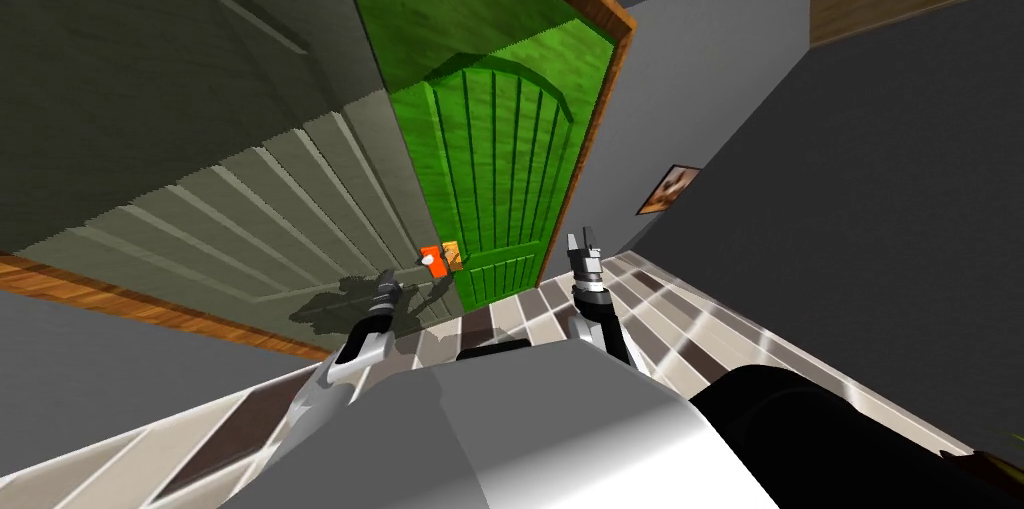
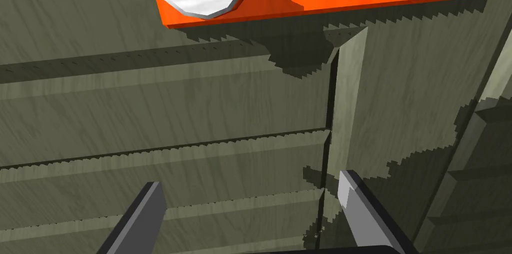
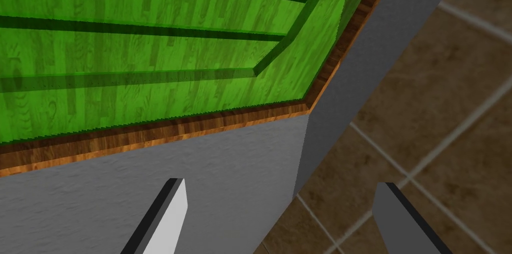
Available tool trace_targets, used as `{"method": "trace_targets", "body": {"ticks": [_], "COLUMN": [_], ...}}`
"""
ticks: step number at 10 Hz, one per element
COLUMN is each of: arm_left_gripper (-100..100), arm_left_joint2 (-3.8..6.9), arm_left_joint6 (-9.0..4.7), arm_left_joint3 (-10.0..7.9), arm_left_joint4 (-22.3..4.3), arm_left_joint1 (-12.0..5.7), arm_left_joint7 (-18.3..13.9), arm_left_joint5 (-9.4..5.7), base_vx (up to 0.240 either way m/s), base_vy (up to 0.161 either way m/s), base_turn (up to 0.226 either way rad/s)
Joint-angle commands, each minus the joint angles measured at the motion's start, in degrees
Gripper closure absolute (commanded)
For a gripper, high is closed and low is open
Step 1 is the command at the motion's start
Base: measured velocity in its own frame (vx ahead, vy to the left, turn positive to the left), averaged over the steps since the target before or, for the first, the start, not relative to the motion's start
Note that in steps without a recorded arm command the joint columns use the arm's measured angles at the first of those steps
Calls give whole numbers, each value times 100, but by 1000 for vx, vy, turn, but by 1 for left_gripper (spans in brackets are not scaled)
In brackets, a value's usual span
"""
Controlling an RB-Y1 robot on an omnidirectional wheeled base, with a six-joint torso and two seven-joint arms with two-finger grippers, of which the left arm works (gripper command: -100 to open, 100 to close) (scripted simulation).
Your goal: Pull the door open
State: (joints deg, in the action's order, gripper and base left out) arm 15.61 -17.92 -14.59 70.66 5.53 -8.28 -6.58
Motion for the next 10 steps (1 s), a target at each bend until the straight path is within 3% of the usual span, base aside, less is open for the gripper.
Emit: {"method": "trace_targets", "body": {"ticks": [1,5,7,10], "arm_left_gripper": [-100,-100,-100,-100], "arm_left_joint2": [17,-97,21,121], "arm_left_joint6": [-27,-61,-48,-37], "arm_left_joint3": [27,363,135,-142], "arm_left_joint4": [4,251,95,-70], "arm_left_joint1": [35,16,101,191], "arm_left_joint7": [-27,-99,-83,-39], "arm_left_joint5": [-3,34,-1,-32], "base_vx": [-180,-177,-33,38], "base_vy": [1,-95,-10,109], "base_turn": [1,-80,80,149]}}
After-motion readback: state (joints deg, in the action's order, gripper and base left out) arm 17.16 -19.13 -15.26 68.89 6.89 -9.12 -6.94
